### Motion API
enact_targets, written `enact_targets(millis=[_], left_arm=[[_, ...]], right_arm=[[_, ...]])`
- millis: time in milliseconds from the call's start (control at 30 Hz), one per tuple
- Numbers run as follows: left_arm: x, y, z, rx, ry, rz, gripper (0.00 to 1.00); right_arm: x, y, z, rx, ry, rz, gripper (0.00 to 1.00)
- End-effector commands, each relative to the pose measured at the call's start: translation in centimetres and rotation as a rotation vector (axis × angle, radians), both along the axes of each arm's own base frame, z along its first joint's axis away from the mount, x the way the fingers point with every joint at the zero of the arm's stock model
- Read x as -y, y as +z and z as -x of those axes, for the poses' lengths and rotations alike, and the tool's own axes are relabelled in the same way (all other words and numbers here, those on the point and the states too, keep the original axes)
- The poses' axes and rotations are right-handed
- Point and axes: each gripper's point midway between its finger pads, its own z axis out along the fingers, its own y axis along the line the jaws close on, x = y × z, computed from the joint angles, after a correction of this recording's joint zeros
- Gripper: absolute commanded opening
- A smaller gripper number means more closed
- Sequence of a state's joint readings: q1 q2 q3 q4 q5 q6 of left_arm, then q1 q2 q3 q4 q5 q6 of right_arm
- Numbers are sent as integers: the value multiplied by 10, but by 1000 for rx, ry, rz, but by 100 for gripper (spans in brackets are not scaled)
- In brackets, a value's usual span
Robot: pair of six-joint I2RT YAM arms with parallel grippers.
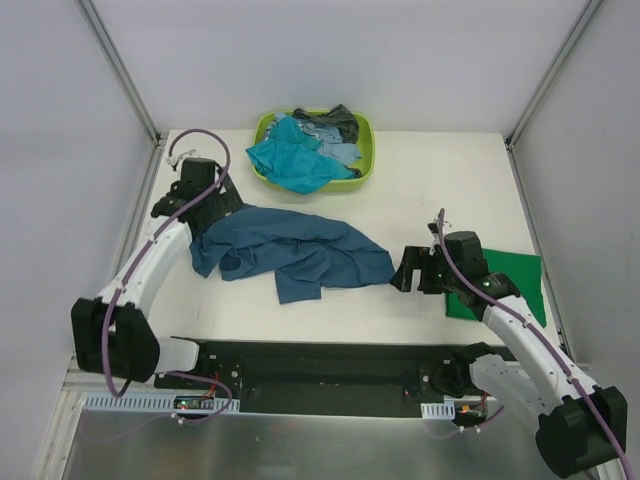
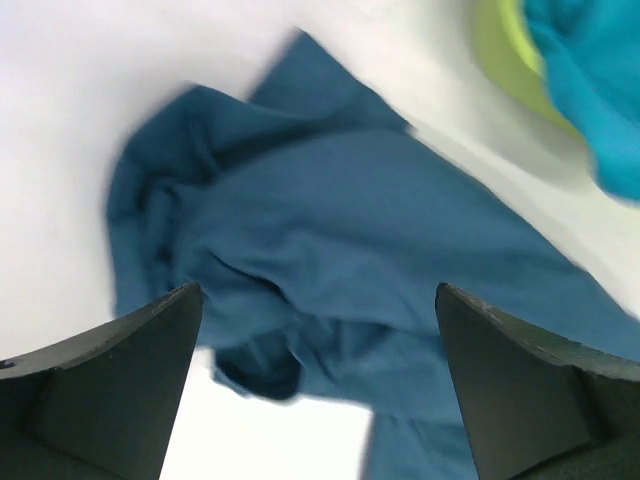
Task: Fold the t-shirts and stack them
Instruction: Move the tshirt to the center of the board, then flatten out the tshirt
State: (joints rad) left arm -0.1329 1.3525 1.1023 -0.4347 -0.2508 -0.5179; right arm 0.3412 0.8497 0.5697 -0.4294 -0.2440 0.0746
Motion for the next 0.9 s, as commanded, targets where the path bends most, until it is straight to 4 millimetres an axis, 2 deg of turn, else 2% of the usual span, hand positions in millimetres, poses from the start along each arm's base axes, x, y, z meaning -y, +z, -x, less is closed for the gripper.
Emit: enact_targets(millis=[0, 100, 200, 333, 433, 533, 600, 700, 867], left_arm=[[85, 27, 41, 84, -320, 68, 99], [148, 18, 72, 71, -574, 99, 99], [196, -1, 94, 20, -743, 185, 99], [236, -32, 98, -80, -811, 211, 99], [257, -48, 96, -135, -852, 193, 97], [276, -65, 102, -193, -922, 177, 91], [281, -76, 104, -228, -932, 144, 89], [270, -90, 99, -278, -865, 28, 82], [253, -99, 92, -306, -812, -102, 72]], right_arm=[[7, 18, -26, 74, -103, 32, 96], [15, 14, -29, 93, -119, 72, 96], [21, 8, -28, 110, -127, 98, 96], [20, 5, -27, 131, -120, 83, 96], [20, 6, -26, 143, -119, 79, 96], [20, 6, -24, 144, -112, 74, 96], [20, 5, -24, 145, -114, 79, 96], [19, 4, -24, 140, -108, 76, 96], [20, 3, -23, 134, -108, 83, 96]])
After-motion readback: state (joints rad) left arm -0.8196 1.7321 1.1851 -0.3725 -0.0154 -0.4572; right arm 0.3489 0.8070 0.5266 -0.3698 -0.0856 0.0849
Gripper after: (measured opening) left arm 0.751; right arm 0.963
